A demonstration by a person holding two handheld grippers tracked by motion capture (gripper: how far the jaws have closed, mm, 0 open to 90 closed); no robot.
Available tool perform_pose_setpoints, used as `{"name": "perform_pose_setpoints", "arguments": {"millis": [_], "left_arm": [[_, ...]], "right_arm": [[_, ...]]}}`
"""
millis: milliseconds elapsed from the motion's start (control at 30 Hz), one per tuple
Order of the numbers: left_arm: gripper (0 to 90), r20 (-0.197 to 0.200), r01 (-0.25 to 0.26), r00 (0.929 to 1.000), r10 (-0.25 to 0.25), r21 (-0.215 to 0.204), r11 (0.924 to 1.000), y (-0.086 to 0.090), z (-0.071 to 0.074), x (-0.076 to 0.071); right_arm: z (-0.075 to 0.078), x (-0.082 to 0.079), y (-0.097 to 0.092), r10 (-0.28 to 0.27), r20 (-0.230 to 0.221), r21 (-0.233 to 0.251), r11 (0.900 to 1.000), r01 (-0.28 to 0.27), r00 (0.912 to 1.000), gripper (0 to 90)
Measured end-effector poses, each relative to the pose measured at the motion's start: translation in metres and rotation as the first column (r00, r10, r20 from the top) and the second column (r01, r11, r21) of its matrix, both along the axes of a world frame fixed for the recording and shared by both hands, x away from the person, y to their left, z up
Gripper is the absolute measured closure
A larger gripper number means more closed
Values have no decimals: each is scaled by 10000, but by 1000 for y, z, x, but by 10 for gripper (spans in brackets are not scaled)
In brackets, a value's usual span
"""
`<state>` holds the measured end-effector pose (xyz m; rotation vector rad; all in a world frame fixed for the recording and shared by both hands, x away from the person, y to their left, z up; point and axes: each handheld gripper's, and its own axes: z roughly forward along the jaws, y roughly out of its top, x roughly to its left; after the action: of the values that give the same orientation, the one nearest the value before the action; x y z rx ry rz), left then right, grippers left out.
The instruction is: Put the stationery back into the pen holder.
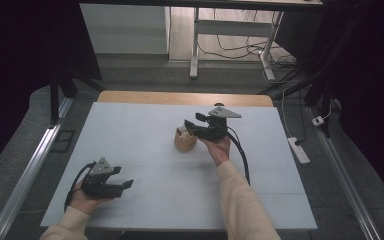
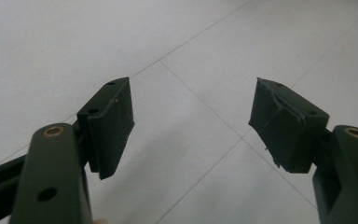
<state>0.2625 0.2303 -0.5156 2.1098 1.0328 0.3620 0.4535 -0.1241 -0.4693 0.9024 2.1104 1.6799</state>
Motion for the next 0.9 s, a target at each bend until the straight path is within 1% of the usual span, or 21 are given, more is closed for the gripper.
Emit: {"name": "perform_pose_setpoints", "arguments": {"millis": [100, 167, 300, 467, 500, 567, 633, 767, 833, 900], "left_arm": [[299, 5, -33, 10000, 33, 4, 10000, 0, 0, 0], [299, 12, -46, 10000, 46, -6, 10000, 1, 0, 0], [299, -3, -71, 10000, 71, -30, 10000, 1, 0, 0], [299, 5, -87, 10000, 87, -34, 10000, 1, 0, 0], [299, 3, -92, 10000, 92, -35, 10000, 1, 0, 0], [299, 7, -100, 9999, 100, -43, 9999, 1, 0, 0], [298, 7, -106, 9999, 106, -37, 9999, 1, 0, 0], [298, 12, -135, 9999, 135, -42, 9999, 1, 1, 1], [298, 28, -145, 9999, 145, -45, 9999, 1, 1, 1], [298, 32, -154, 9999, 154, -57, 9999, 0, 1, 1]], "right_arm": [[8, -6, -9, -2, 190, -137, 9999, 5, 9998, 373], [12, -13, -19, 8, 284, -328, 9995, 1, 9996, 375], [12, -27, -42, -69, 300, -856, 9963, 94, 9995, 381], [6, -47, -75, -168, 81, -1521, 9882, 179, 9998, 380], [4, -52, -82, -195, 32, -1739, 9846, 197, 9998, 379], [0, -62, -96, -243, -78, -1947, 9806, 223, 9997, 378], [-4, -74, -109, -289, -191, -2239, 9743, 239, 9994, 378], [-10, -95, -132, -376, -431, -2465, 9688, 258, 9984, 376], [-12, -102, -139, -388, -490, -2631, 9645, 246, 9980, 375], [-16, -110, -146, -382, -607, -2671, 9634, 206, 9974, 374]]}}
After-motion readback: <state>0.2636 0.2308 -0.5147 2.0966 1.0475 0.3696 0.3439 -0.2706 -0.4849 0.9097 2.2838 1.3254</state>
